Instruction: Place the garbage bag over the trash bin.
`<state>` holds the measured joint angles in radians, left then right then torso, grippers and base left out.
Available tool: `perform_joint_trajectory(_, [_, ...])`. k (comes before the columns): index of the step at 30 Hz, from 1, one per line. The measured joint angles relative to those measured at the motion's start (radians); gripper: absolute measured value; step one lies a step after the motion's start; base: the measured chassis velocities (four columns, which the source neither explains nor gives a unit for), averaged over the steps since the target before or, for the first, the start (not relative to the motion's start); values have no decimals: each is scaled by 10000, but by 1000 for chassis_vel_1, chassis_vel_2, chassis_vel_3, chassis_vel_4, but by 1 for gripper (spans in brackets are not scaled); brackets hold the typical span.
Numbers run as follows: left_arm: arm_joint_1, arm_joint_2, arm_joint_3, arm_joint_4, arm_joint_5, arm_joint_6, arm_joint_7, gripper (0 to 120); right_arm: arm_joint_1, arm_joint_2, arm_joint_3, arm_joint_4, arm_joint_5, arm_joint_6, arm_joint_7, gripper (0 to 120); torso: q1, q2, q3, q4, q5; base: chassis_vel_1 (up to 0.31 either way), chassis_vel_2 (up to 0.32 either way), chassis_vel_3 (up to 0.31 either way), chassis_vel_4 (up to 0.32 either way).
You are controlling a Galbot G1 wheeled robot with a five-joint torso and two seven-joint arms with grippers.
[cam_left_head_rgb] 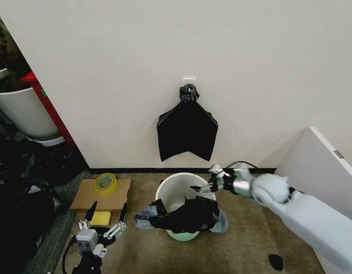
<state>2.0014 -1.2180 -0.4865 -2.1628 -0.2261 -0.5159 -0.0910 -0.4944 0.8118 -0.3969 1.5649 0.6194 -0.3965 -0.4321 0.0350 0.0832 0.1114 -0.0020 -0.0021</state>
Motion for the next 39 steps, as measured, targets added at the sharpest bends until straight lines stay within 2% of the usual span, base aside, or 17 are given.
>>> perform_joint_trajectory(3, [162, -101, 4, 97, 387, -221, -4, 100, 1063, 236, -1046, -903, -62, 392, -799, 100, 0, 1, -1, -1, -9, 0, 0, 0, 0])
perform_joint_trajectory(4, [165, -122, 9, 210, 460, -334, -14, 100, 1413, 365, -1406, -1268, -102, 663, -1267, 97, 0, 0, -1, -4, -8, 0, 0, 0, 0])
perform_joint_trajectory(5, [165, -122, 9, 210, 460, -334, -14, 100, 1413, 365, -1406, -1268, -102, 663, -1267, 97, 0, 0, -1, -4, -8, 0, 0, 0, 0])
perform_joint_trajectory(9, [46, -116, 81, 477, 387, -457, -49, 100, 2008, 934, -1922, -2232, -407, 1157, -2124, 81, 0, 0, -1, -2, -6, 0, 0, 0, 0])
perform_joint_trajectory(10, [46, -116, 81, 477, 387, -457, -49, 100, 2008, 934, -1922, -2232, -407, 1157, -2124, 81, 0, 0, -1, -2, -6, 0, 0, 0, 0])
perform_joint_trajectory(12, [-18, -117, 87, 501, 362, -484, -50, 100, 2181, 1233, -2019, -2715, -592, 1318, -2184, 70, 0, 1, -1, -4, -5, 0, 0, 0, 0])
perform_joint_trajectory(13, [-18, -117, 87, 501, 362, -484, -50, 100, 2181, 1233, -2019, -2715, -592, 1318, -2184, 70, 0, 1, -1, -4, -5, 0, 0, 0, 0])
perform_joint_trajectory(16, [-68, -125, 109, 547, 309, -502, -47, 100, 2373, 1555, -2116, -3330, -829, 1415, -2298, 56, 0, 0, -1, -1, -4, 0, 0, 0, 0])
perform_joint_trajectory(17, [-82, -125, 112, 582, 304, -513, -47, 100, 2435, 1599, -2203, -3487, -838, 1434, -2361, 50, 0, 0, -2, -2, -4, 0, 0, 0, 0])
perform_joint_trajectory(19, [-99, -124, 113, 619, 313, -526, -47, 100, 2478, 1602, -2280, -3555, -822, 1442, -2408, 47, 0, 0, -2, -2, -3, 0, 0, 0, 0])
perform_joint_trajectory(22, [-179, -50, 116, 783, 451, -635, -55, 100, 2772, 1510, -2726, -3663, -527, 1429, -2630, 33, 0, 0, -2, -4, -5, 0, 0, 0, 0])
perform_joint_trajectory(24, [-184, -6, 123, 815, 465, -655, -59, 100, 2885, 1495, -2883, -3723, -466, 1429, -2701, 30, 0, 0, -3, -5, -8, 0, 0, 0, 0])
perform_joint_trajectory(25, [-191, 43, 136, 835, 488, -683, -61, 100, 3039, 1510, -3092, -3855, -423, 1442, -2798, 23, 0, 0, -3, -4, -7, 0, 0, 0, 0])
perform_joint_trajectory(31, [-196, -23, 196, 827, 543, -771, -94, 100, 3240, 1881, -3305, -4391, -210, 1547, -2766, 3, 0, 1, -3, -3, -6, 0, 0, 0, 0])
perform_joint_trajectory(39, [-176, -46, 181, 896, 582, -950, -384, 100, 3158, 1952, -3201, -4513, 21, 1459, -2563, 2, 0, 1, -3, -3, -6, 0, 0, 0, 0])
